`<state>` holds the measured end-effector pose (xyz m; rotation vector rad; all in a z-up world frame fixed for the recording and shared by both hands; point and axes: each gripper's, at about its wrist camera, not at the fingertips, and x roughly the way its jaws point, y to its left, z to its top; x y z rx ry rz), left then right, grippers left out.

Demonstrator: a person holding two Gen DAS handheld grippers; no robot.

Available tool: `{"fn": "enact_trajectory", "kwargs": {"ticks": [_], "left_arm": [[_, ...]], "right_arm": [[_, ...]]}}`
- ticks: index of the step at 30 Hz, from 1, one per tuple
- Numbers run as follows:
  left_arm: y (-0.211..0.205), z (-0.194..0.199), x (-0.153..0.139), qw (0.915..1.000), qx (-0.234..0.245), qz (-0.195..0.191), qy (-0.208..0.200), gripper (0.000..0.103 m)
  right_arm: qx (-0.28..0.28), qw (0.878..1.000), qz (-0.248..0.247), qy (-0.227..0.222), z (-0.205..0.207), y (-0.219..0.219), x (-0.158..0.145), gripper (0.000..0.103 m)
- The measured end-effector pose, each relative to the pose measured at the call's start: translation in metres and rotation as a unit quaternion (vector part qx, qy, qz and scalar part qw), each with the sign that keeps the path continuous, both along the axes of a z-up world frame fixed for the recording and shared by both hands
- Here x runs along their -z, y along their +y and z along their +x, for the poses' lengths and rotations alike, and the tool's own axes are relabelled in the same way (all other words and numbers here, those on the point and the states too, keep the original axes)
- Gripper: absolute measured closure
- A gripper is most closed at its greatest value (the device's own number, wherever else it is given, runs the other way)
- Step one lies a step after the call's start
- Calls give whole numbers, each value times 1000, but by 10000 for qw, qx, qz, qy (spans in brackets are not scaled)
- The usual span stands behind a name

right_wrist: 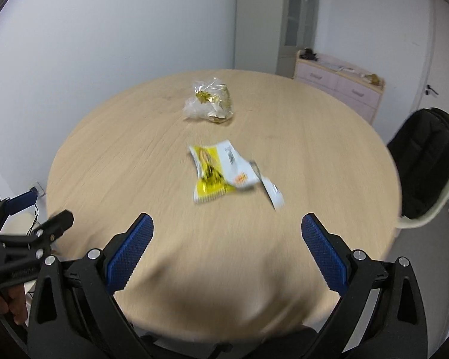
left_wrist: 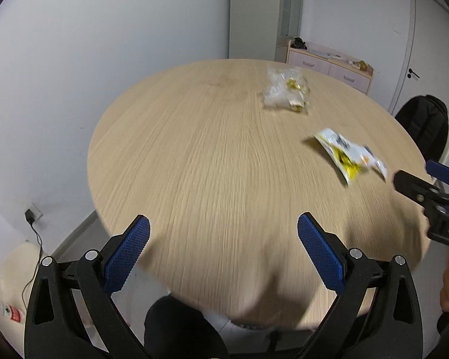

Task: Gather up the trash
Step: 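Grasp the yellow snack wrapper with the right gripper while the left grasps the clear plastic bag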

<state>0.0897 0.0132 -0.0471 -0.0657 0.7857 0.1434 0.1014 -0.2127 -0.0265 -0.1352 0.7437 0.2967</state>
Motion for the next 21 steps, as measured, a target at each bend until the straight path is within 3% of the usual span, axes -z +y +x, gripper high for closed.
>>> {"fn": "enact_trajectory", "kwargs": {"ticks": [7,11,17,19,21], "left_arm": [[7,50,-12,10000,-79,-20,-36,6],[4,67,-14,10000,-34,-29,-1,6],[-1,90,-10,10000,-39,62,45,6],[-2,99,-9,10000,-41,31,63,6],[-6,113,-8,10000,-12,20,92,6]], "right_arm": [[-76,9992,-169,340,82,29,8,8],[-147,9972,-247,696,113,41,27,15],[-144,9912,-313,1276,132,40,57,38],[-147,9913,-280,1275,133,37,60,43],[-103,9917,-329,1236,134,33,60,59]]}}
